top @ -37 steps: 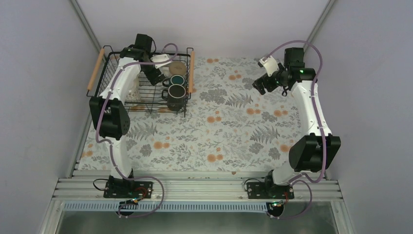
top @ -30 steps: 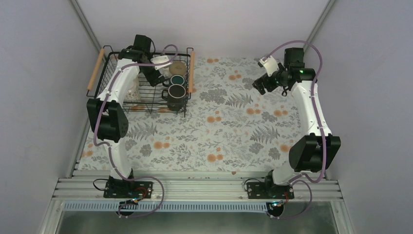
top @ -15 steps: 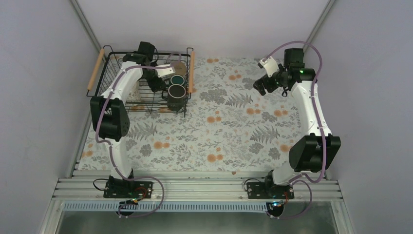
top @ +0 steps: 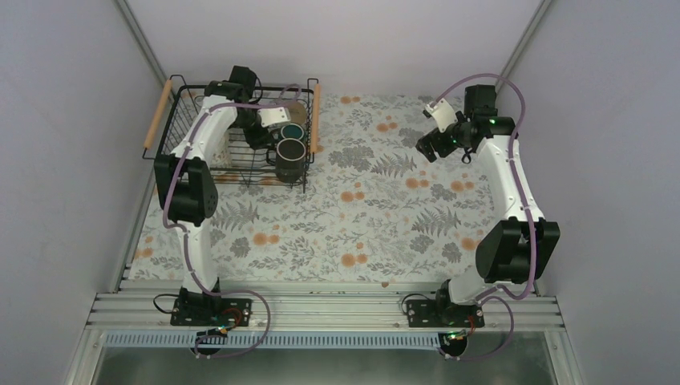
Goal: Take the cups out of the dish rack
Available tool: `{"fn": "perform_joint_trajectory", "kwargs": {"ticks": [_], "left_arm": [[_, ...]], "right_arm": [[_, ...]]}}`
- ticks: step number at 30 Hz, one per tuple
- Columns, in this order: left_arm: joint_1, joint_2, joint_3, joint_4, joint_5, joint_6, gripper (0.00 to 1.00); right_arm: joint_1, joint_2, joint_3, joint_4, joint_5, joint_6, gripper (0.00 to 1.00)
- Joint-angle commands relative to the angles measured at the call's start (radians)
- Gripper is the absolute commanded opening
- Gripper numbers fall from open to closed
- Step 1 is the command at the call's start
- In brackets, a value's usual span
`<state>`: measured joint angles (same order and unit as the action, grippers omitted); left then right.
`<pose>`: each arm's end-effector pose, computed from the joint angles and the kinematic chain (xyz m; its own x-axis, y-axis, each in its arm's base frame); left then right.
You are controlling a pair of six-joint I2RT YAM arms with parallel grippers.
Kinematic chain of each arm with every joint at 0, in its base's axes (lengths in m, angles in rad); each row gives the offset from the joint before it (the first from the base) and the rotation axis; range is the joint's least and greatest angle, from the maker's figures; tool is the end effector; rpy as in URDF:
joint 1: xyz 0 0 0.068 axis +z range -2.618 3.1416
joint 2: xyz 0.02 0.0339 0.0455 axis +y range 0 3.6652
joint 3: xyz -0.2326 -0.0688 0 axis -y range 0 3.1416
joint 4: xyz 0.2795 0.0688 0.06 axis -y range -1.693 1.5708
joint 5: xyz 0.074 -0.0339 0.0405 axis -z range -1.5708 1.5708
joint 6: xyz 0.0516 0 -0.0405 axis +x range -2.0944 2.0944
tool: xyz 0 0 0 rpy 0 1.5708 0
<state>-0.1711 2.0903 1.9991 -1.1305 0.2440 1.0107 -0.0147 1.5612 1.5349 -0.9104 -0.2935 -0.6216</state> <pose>0.4529 -0.0909 0.2331 -0.2830 0.8832 -0.3740 0.9155 0.3650 0.1692 0.3720 0.0095 0.2993 -0.5632 -0.5492 -0.6174 -0.5970 0.7870 -0.1555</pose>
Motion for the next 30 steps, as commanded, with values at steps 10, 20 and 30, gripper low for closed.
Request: {"fn": "perform_joint_trajectory", "kwargs": {"ticks": [10,20,30], "left_arm": [[-0.032,-0.003,-0.023,-0.202,0.111,0.125,0.72],[-0.055,0.084,0.002,-0.158,0.090,0.084,0.60],[-0.057,0.100,0.051,-0.166,0.052,0.052,0.30]], "right_arm": [[-0.005,-0.016,-0.031,0.044,0.008,-0.023,1.00],[-0.005,0.001,-0.029,0.052,0.004,-0.017,1.00],[-0.005,-0.004,-0.037,0.064,-0.006,-0.007,1.00]]}}
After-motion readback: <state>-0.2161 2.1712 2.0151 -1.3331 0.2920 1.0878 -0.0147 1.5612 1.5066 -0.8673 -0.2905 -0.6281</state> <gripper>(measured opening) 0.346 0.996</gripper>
